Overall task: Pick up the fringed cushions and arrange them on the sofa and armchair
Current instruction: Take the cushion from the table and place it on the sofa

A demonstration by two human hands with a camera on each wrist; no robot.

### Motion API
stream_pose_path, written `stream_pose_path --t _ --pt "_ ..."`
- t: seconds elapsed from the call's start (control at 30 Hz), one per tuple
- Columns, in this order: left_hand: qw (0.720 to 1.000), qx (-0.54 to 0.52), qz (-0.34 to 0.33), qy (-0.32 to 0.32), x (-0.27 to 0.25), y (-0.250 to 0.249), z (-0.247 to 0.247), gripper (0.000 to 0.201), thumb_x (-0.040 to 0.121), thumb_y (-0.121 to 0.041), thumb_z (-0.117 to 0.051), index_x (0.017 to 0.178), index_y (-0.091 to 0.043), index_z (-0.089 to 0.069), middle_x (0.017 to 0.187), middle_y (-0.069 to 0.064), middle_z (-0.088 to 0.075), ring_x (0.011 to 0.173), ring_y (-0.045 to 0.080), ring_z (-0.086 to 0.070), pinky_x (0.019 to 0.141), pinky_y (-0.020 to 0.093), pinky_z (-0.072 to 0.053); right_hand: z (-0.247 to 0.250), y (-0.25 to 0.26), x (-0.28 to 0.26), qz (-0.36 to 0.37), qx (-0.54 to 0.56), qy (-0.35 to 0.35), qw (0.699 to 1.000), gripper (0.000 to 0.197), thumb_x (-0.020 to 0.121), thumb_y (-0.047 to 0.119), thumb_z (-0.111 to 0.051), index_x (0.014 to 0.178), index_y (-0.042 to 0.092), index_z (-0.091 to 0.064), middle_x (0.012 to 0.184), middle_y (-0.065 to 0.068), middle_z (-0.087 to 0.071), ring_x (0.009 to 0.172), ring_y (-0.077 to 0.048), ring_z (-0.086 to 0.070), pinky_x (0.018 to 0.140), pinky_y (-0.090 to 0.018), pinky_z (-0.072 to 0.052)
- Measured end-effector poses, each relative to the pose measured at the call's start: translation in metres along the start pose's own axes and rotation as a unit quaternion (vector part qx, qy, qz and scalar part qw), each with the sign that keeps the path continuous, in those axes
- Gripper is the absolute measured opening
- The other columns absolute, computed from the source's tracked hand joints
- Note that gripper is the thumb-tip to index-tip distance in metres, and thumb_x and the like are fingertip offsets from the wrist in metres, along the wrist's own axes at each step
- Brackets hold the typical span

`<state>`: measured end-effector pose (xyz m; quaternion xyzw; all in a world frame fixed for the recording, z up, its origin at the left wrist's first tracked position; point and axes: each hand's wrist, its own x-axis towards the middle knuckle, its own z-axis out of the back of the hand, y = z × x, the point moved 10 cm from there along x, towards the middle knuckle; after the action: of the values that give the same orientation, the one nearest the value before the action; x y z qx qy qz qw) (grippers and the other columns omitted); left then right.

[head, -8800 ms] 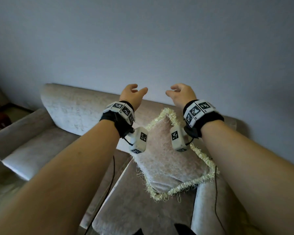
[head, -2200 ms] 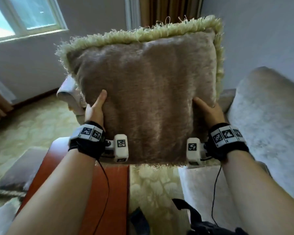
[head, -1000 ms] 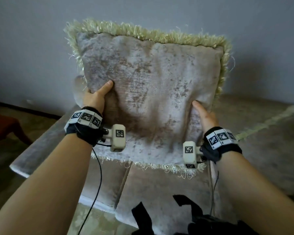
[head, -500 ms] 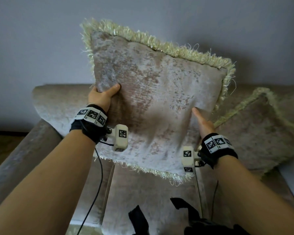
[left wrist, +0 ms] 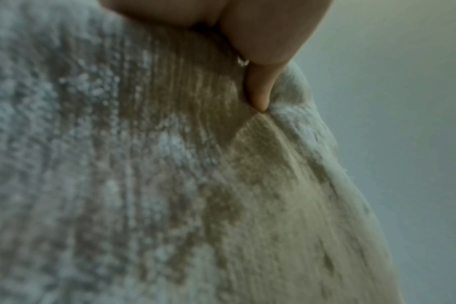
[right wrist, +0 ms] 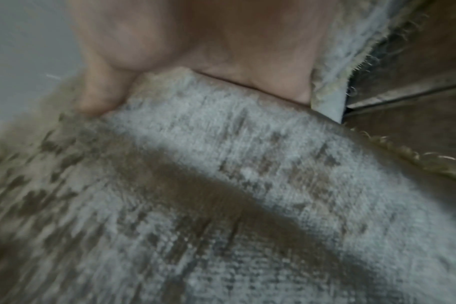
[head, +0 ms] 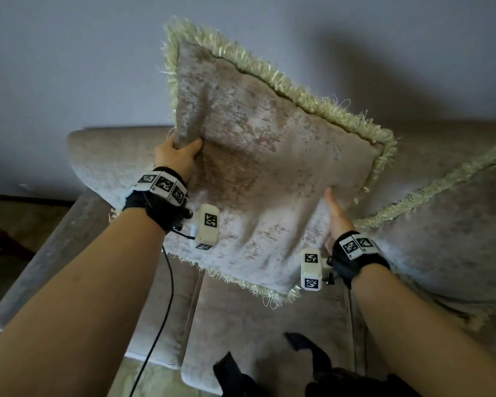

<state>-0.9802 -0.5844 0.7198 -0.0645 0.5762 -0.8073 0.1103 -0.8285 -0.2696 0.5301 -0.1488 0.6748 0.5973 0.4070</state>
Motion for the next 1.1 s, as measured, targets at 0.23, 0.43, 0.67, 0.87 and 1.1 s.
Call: stream_pose_path --t 0.23,0.43,0.67,0.87,1.1 --pt "0.994 0.079 0.019 0.068 0.079 0.051 -0.045 0.023 0.095 -0.029 -0.068 0.074 -0.028 -0.057 0.098 0.007 -0.065 0.098 0.026 -0.066 0.102 0.052 -0.054 -0.050 -0.037 0.055 -0.094 0.208 0.031 0.973 0.138 0.041 0.105 -0.043 0.152 0.025 -0.031 0.151 -0.029 -0.034 0.144 -0.045 -0.029 0.112 -0.067 -0.026" --pt "0.985 0.082 0.028 0.149 0.121 0.093 -0.097 0.021 0.086 -0.031 -0.071 0.103 -0.019 -0.065 0.103 0.007 -0.069 0.102 0.031 -0.070 0.100 0.049 -0.056 -0.078 -0.072 0.101 -0.125 0.377 -0.036 0.917 0.133 0.052 0.095 -0.055 0.155 0.018 -0.023 0.163 -0.019 -0.015 0.149 -0.040 -0.020 0.115 -0.064 -0.021" --pt "0.976 0.025 0.055 0.208 0.136 0.126 -0.136 0.030 0.077 -0.022 -0.071 0.105 -0.013 -0.067 0.076 0.001 -0.064 0.069 0.021 -0.063 0.077 0.041 -0.055 -0.086 -0.101 0.144 -0.159 0.371 -0.070 0.912 0.143 0.044 0.102 -0.045 0.158 0.025 -0.008 0.164 -0.023 0.000 0.149 -0.046 -0.009 0.110 -0.075 -0.014" --pt "0.971 0.004 0.071 0.230 0.137 0.147 -0.159 0.077 0.062 -0.050 -0.082 0.124 -0.009 -0.063 0.112 0.011 -0.075 0.103 0.032 -0.074 0.092 0.052 -0.061 -0.088 -0.129 0.179 -0.203 0.382 -0.073 0.899 0.157 0.032 0.103 -0.050 0.158 0.021 -0.003 0.163 -0.025 0.003 0.149 -0.048 -0.006 0.112 -0.073 -0.014" --pt "0.966 0.052 0.079 0.241 0.146 0.177 -0.181 0.054 0.076 -0.027 -0.087 0.122 -0.021 -0.060 0.107 -0.006 -0.072 0.108 0.021 -0.072 0.101 0.045 -0.058 -0.095 -0.155 0.209 -0.224 0.402 -0.060 0.886 0.170 0.015 0.098 -0.059 0.158 0.021 -0.008 0.164 -0.023 -0.001 0.148 -0.047 -0.012 0.109 -0.074 -0.018"
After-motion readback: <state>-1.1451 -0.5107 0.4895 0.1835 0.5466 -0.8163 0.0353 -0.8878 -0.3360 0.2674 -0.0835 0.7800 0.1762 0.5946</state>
